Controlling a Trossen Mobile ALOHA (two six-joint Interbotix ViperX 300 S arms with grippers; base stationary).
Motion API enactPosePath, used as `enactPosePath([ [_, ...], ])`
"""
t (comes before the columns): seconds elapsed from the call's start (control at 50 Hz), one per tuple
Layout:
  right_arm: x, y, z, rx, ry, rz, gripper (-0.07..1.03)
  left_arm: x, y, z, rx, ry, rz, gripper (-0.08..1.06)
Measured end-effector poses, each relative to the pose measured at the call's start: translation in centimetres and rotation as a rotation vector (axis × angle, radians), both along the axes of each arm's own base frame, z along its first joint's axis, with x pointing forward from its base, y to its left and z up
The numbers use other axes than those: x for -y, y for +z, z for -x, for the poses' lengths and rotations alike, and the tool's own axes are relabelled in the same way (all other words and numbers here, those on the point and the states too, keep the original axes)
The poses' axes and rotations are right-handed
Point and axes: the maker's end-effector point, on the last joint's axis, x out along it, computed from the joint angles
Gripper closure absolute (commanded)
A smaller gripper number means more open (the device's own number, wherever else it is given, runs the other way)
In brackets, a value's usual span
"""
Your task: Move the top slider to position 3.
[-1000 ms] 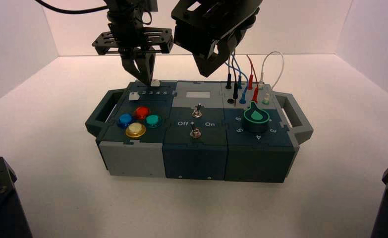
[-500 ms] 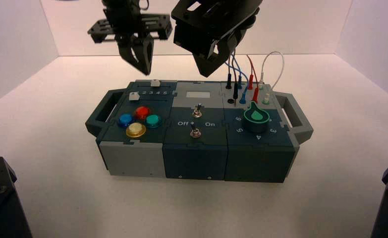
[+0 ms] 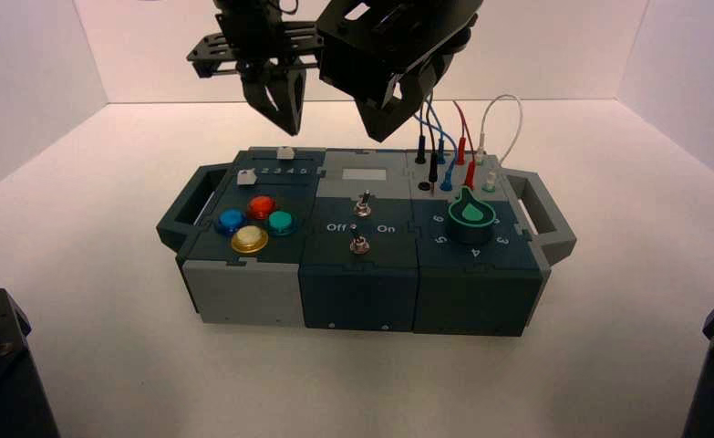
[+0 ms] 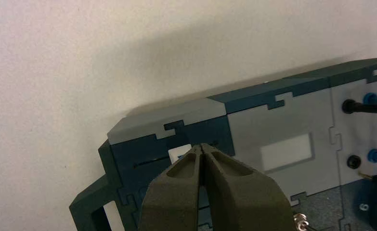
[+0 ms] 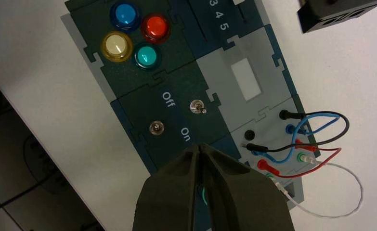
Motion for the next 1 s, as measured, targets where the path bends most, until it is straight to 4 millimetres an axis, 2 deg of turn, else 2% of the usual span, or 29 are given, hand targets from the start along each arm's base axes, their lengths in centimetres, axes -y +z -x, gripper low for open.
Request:
enactPosePath([
  [0.44, 0.0, 0.0, 0.0, -0.001, 0.000, 0.001, 0.98, -0.1, -1.9, 0.2, -0.039, 0.001, -0.025, 1.01],
  [0.64, 0.0, 0.0, 0.0, 0.000, 0.000, 0.000, 0.98, -0.1, -2.0, 0.2, -0.040, 0.001, -0.026, 1.01],
  [0.74, 0.0, 0.0, 0.0, -0.001, 0.000, 0.001, 0.98, -0.1, -1.3, 0.1, -0.027, 0.002, -0.018, 1.01],
  [0.9, 0.0, 0.0, 0.0, 0.000, 0.000, 0.000, 0.98, 0.0, 1.0, -0.1, 0.022, -0.002, 0.012, 1.01],
  [1.0, 0.0, 0.0, 0.0, 0.000, 0.000, 0.000, 0.98, -0.1, 1.8, -0.1, 0.036, -0.007, 0.015, 1.01],
])
